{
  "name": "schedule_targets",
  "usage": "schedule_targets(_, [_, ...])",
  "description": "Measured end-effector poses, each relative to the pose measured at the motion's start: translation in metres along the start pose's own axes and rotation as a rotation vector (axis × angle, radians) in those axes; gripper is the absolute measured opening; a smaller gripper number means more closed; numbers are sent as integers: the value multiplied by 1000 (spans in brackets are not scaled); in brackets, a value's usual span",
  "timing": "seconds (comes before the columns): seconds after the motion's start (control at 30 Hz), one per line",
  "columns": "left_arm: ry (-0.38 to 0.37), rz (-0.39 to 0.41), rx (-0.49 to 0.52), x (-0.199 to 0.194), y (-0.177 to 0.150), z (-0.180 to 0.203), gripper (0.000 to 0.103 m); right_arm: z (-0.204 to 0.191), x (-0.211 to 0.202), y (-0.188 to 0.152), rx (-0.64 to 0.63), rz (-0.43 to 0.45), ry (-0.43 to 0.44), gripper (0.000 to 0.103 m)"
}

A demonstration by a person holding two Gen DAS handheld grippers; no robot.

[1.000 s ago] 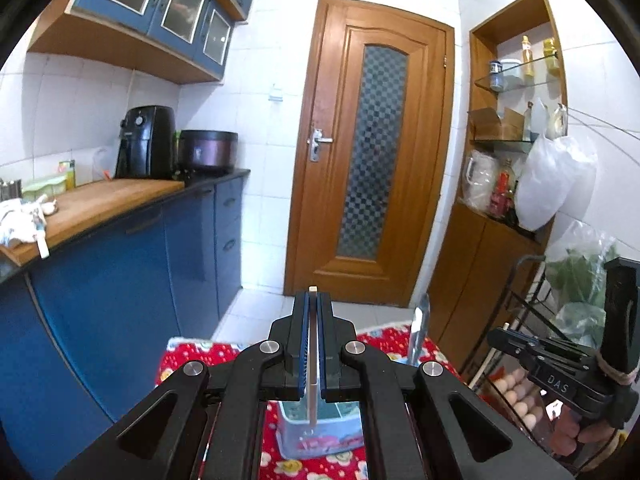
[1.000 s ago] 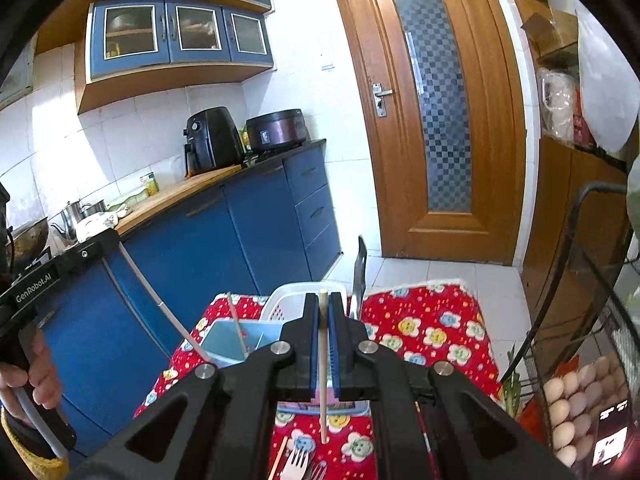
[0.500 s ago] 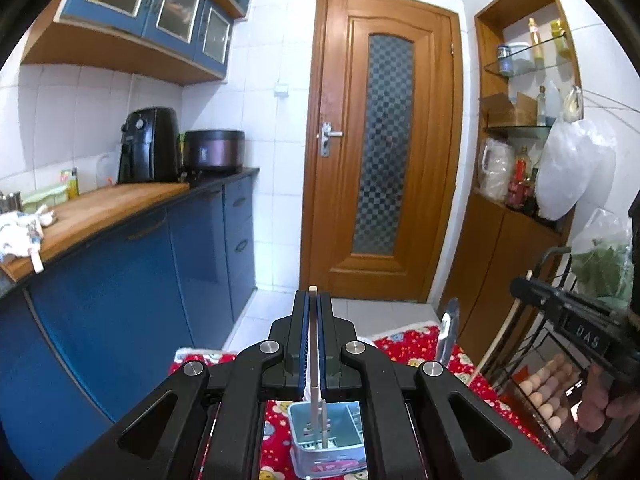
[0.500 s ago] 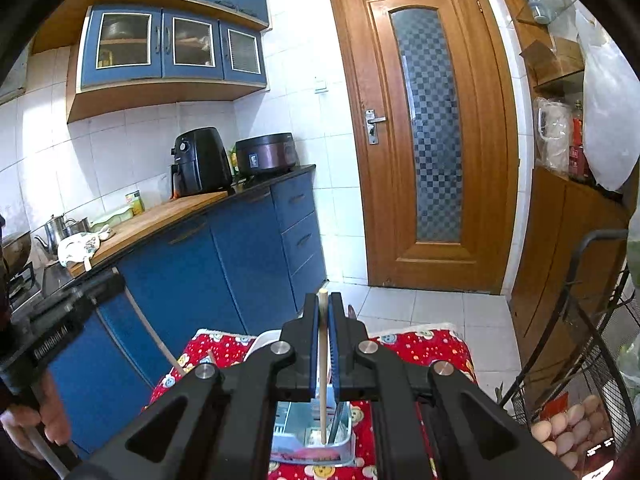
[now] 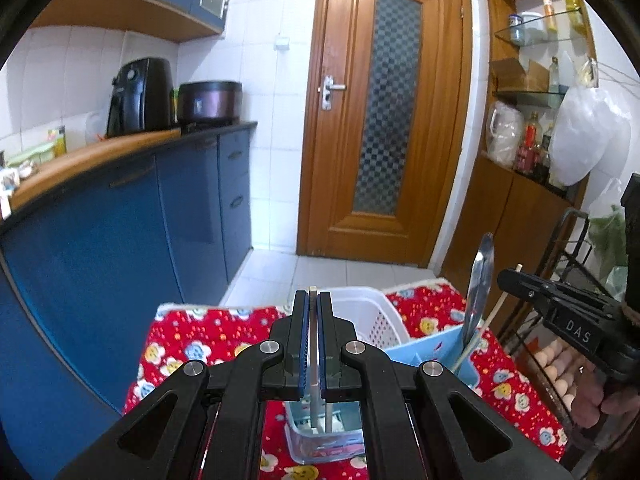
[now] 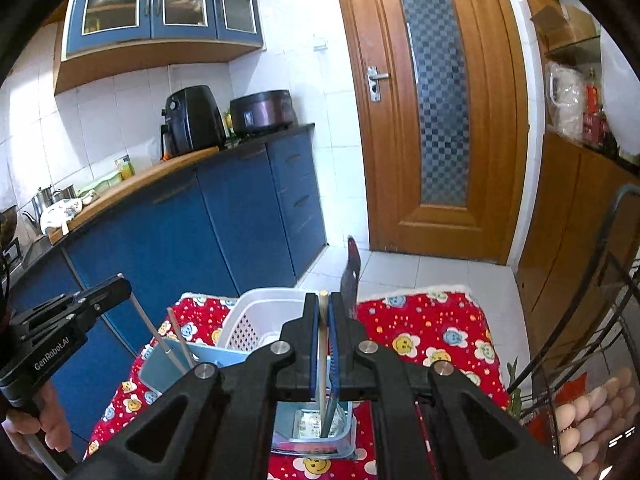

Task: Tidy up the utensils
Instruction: 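Carry both chopsticks over the blue holder, drop them in, open both tools, then withdraw both tools toward the white spoon and forks on the tablecloth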

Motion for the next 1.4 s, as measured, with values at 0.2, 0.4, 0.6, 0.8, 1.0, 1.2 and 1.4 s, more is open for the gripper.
schedule_targets(0.2, [-5, -46, -15, 17, -16, -1, 3, 8, 5, -8, 11, -22, 6, 6])
schedule_targets(0.4, [-9, -67, -21, 23, -26, -3, 3, 9, 8, -13, 17, -39, 13, 7])
schedule_targets(0.6, [-15, -72, -12, 20, -28, -2, 4, 9, 11, -16, 25, -56, 30, 12])
schedule_targets(0.8, [-23, -83, -33, 15, -25, -3, 11, 7, 4, -11, 30, -32, 38, 31])
schedule_targets(1.0, [-38, -69, -41, 2, -22, -6, 37, 5, -13, -5, 41, 12, 46, 35])
schedule_targets(1.2, [-46, -53, -27, -16, -22, -6, 42, 2, -31, -9, 46, 29, 46, 36])
schedule_targets(1.4, [-67, -55, -27, -33, -30, -3, 42, 2, -44, -25, 72, 12, 59, 36])
Point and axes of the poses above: each gripper's, at about its wrist camera, not at the fingertips, and x roughly the way its jaws point, z to its right, y to its top, the point moved 4 cm from there along x, roughly the way its jaws point, and after that the axes turned 13 degrees about y, right-handed, at the moved point
